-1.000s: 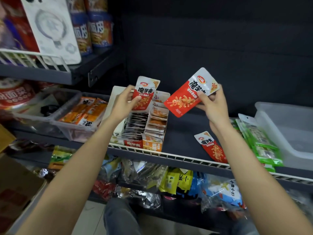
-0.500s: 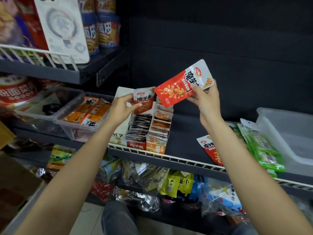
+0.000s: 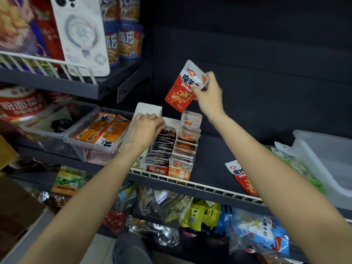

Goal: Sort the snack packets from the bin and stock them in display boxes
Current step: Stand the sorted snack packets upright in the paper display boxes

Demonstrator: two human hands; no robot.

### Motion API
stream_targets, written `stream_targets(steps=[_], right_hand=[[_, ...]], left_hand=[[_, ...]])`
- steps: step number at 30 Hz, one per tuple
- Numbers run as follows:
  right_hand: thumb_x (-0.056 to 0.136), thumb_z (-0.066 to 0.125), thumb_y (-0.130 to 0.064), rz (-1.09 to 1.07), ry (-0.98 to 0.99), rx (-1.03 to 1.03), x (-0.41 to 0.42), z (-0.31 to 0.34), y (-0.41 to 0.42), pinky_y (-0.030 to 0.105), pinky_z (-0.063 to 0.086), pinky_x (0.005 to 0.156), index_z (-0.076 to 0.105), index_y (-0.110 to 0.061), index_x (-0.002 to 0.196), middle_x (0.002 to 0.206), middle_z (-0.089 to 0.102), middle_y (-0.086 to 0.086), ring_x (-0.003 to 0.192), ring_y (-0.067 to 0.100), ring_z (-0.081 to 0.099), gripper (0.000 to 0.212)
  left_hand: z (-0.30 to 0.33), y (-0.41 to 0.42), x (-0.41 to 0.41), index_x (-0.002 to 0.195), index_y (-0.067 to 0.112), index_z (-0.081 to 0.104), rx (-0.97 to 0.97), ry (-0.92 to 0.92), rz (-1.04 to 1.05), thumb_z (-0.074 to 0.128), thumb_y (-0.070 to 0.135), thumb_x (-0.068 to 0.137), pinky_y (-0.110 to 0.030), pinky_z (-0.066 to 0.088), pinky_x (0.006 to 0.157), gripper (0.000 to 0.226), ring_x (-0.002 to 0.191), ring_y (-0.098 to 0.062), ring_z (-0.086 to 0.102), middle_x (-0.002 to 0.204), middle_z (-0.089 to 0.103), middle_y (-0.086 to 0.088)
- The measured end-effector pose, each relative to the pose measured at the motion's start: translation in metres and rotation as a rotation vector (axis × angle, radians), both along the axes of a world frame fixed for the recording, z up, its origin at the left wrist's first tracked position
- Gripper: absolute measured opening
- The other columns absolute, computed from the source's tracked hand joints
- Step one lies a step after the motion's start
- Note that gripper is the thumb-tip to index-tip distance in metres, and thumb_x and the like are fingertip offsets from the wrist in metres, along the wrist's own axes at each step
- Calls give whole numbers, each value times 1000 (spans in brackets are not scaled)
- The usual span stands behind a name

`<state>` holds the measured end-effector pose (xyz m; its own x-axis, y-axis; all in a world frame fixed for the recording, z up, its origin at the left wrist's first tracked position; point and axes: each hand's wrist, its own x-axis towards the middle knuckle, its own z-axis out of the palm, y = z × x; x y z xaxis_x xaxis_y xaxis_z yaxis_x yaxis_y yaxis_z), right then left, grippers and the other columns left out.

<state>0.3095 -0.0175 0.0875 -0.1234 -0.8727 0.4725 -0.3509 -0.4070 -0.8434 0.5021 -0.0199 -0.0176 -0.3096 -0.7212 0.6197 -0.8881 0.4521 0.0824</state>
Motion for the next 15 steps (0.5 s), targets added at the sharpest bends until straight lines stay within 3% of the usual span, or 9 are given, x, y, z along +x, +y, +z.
stream_targets(steps=[3,9,12,15], right_hand=[[90,61,-13,-14,141,8,5,-3,-8,28,56,70,46,-15,96,97,64,-4,87,5,63,17],[89,59,-27,-47,675,64,21,-23,-27,38,51,73,55,-17,97,89,68,3,82,22,63,14],[89,60,-32,-13,888,19,30,-25,-34,38,43,88,62,-18,100,96,70,5,95,26,62,18],[88,62,-34,-32,933,-34,31,-25,-41,40,36,96,65,-20,98,97,69,5,106,27,55,18]], left_hand=[[-3,-2,-3,91,14,73,-8,14,23,61,17,89,-36,39,82,13,75,-26,65,91,71,-5],[-6,-2,-12,98,17,69,-89,106,148,67,28,84,-36,36,79,18,85,-24,60,95,64,-2],[-8,4,-6,88,20,68,-141,84,106,70,25,82,-33,30,77,8,85,-25,59,89,65,0],[-9,9,1,80,22,71,-128,43,66,72,23,79,-32,26,75,2,81,-24,59,82,67,3]])
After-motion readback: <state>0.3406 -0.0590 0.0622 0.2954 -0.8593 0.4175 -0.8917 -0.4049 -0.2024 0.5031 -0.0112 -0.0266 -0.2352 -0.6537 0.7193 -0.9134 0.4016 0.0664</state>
